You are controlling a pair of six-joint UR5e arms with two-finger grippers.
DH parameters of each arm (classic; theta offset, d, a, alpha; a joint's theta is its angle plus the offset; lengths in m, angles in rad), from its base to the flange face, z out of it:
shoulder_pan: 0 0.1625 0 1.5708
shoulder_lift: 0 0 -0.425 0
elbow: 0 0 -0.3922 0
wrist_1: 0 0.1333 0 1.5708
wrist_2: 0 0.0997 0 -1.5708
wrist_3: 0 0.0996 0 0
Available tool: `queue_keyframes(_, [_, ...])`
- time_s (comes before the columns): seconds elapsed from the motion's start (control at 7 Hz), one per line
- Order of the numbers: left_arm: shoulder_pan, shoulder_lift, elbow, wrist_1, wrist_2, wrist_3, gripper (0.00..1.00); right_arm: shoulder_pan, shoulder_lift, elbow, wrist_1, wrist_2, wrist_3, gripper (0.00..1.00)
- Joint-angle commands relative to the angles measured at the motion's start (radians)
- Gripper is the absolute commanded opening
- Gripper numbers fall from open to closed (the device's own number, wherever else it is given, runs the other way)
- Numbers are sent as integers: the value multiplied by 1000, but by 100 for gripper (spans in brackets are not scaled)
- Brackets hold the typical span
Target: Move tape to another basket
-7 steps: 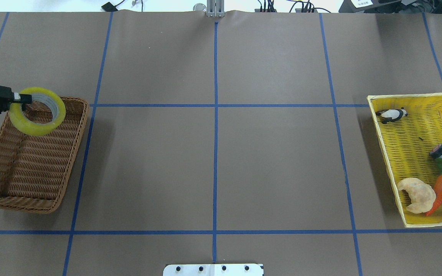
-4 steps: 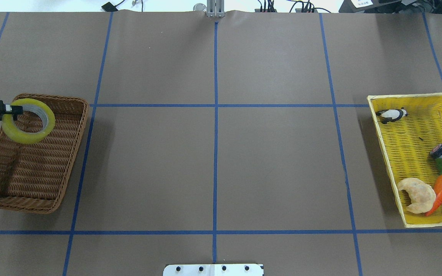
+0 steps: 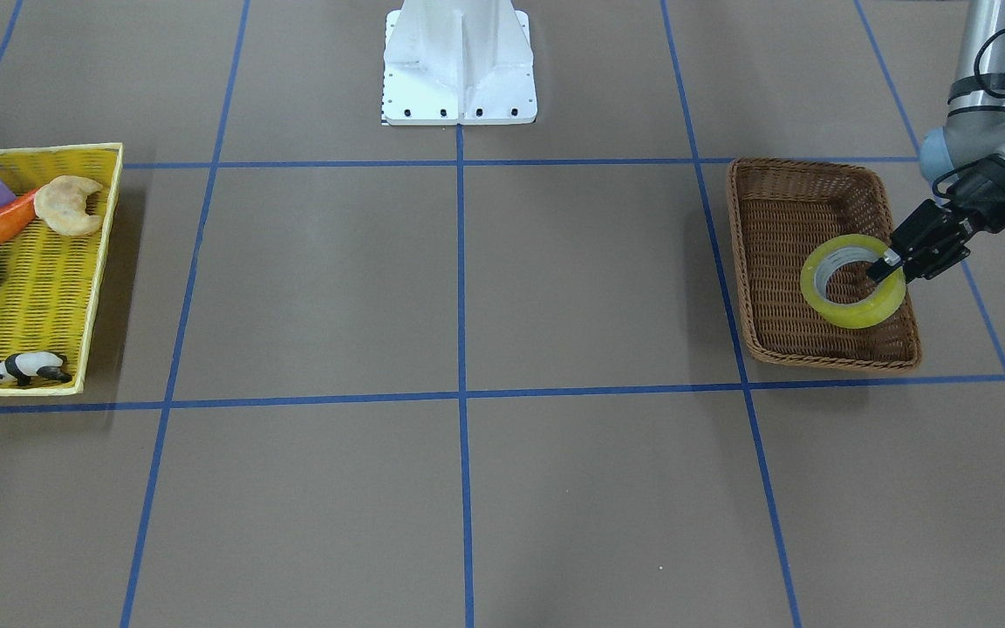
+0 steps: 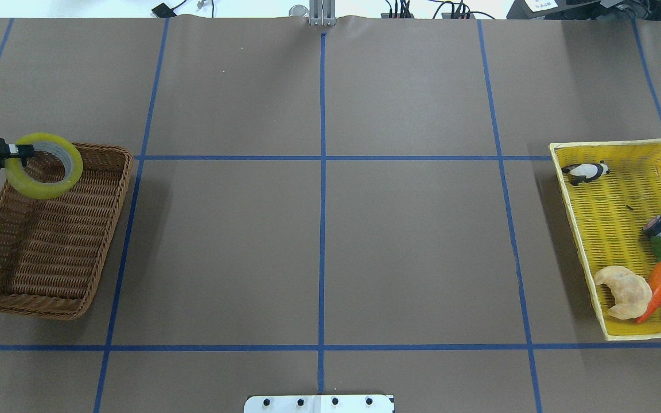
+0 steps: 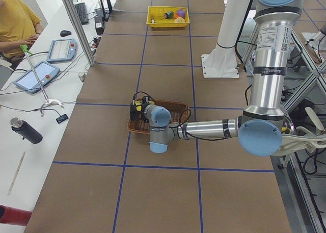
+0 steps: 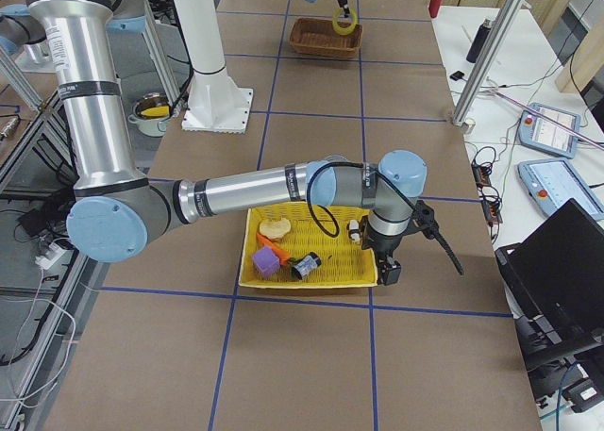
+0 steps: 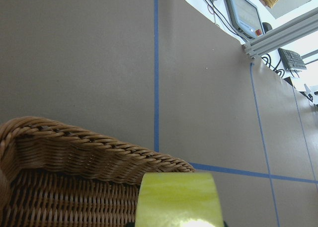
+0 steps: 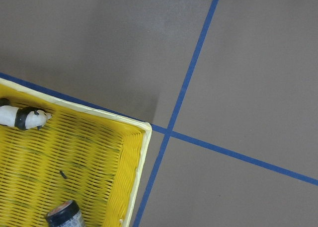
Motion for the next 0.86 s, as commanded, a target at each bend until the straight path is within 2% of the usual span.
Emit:
queue_keyframes(0.0, [28, 7, 10, -18, 7, 9, 73, 0, -7, 1, 3, 1, 0, 100])
queue_keyframes(0.43, [41, 16, 13, -20, 5, 11, 80, 0, -7, 1, 5, 2, 1, 100])
queue_keyframes(0.71, [36, 16, -7, -22, -4, 11, 97, 0, -5, 1, 5, 5, 1, 100])
